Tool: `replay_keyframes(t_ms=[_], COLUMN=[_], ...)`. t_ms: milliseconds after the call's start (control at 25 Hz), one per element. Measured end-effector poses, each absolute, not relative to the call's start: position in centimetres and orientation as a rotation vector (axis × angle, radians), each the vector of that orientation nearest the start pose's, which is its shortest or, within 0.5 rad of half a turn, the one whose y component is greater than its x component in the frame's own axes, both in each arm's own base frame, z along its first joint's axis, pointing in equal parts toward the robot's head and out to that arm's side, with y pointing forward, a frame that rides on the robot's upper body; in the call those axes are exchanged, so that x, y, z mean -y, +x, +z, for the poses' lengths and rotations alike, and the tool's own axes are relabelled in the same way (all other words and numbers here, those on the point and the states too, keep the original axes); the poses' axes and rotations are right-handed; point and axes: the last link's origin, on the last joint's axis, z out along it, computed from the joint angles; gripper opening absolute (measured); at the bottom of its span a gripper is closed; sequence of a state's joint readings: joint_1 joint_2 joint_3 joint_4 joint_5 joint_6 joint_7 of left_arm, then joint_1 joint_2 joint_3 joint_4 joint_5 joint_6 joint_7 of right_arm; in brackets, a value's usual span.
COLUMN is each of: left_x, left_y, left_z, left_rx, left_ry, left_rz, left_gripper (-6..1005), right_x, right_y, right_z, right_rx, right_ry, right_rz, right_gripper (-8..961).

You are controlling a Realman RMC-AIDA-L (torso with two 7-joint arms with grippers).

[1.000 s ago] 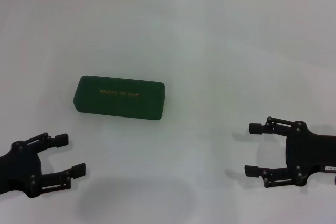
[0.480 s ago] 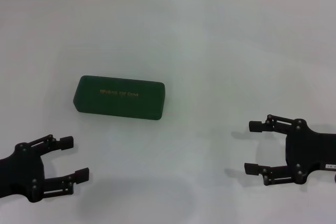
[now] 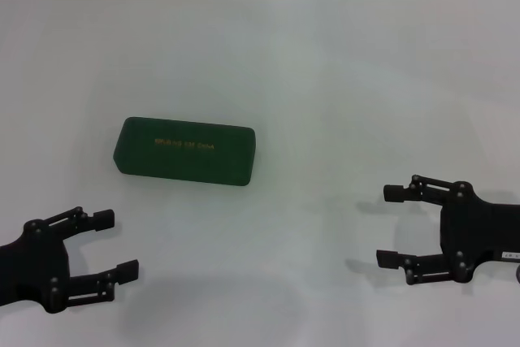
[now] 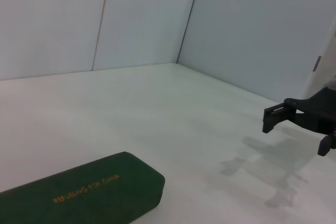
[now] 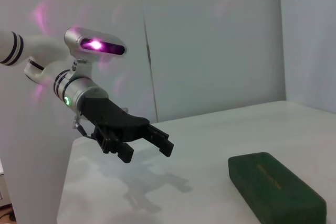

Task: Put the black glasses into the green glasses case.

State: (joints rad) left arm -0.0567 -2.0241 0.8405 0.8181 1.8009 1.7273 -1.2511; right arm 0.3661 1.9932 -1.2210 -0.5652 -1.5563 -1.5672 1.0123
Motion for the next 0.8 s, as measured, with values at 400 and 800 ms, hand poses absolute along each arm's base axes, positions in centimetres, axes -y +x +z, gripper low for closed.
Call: replay_keyframes(t_ms=[400,800], left_x=[-19.98,-19.98], left_y=[-34.25,-34.28], left_z=[3.64,3.67], left_rx=[0.701,0.701], left_ry=[-2.645,-2.644], left_rz=[-0.691,-0.691], left_gripper=[887,887], right_x=[-27.67,-27.69], right_y=[27.3,27.19], right_z=[-2.45,-2.57], right_rx=[-0.215,-0.214], right_ry=[-2.867,-2.866], right_rz=[0.781,0.784], right_gripper=[886,886])
